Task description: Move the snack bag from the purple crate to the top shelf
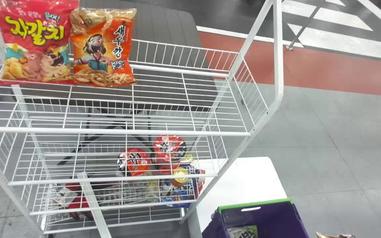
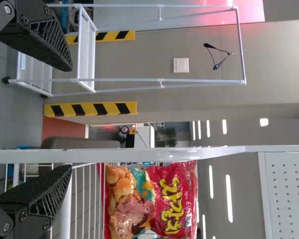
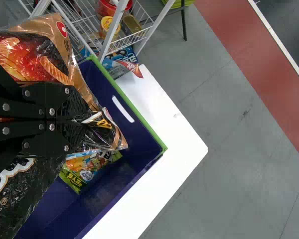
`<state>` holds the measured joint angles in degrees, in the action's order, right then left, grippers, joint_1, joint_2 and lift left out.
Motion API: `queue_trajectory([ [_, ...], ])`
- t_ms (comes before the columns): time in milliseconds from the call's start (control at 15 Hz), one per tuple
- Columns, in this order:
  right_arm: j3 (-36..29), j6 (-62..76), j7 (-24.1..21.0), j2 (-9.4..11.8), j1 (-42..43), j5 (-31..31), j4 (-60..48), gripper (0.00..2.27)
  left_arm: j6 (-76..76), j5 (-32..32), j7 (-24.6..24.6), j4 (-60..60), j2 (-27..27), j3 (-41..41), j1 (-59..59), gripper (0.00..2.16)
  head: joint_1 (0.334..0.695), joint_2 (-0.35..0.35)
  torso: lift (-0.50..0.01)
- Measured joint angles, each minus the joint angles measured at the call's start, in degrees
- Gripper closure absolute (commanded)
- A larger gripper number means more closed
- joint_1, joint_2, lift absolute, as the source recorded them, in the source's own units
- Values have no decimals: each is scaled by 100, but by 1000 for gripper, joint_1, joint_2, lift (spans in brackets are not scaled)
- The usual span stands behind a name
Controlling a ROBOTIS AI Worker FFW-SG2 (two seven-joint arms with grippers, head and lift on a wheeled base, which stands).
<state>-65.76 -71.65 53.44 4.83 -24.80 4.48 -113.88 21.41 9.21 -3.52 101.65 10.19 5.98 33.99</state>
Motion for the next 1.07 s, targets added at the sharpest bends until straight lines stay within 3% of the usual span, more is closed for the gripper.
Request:
queue_trajectory([
  [1067,30,293,18,-56,-34,-44,41,1878,7,1,0,-11,-9,0,-7,130,695,-350,9],
])
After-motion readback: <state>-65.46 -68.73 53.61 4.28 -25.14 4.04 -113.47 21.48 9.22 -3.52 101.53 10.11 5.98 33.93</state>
